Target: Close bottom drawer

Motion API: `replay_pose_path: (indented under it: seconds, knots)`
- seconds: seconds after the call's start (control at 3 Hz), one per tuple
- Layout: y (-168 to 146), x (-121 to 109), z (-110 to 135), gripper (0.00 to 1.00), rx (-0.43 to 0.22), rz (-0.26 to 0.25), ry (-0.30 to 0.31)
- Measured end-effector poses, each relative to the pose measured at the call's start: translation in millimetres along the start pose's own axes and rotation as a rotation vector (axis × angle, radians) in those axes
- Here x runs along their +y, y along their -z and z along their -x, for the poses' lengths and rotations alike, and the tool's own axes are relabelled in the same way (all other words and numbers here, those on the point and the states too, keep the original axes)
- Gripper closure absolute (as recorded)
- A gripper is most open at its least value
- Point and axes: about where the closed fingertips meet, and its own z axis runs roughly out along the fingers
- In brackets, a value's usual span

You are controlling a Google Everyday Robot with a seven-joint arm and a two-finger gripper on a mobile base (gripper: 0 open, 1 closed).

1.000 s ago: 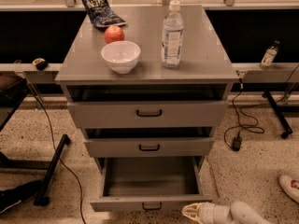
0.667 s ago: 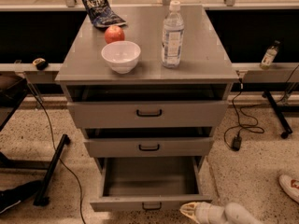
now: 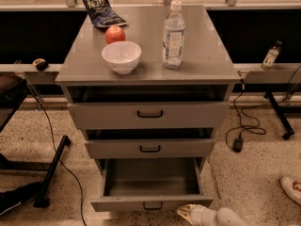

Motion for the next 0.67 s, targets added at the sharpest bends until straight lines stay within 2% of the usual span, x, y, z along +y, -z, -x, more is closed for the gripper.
replay_pose_path:
  seconds: [0.33,0.67]
  knots:
    - [-13.4,-1.3,0.6,1.0,-0.046,-0.051,-0.008]
    - [-20.8,-2.8,9.6,1.0,-0.131,-0.088,0.024]
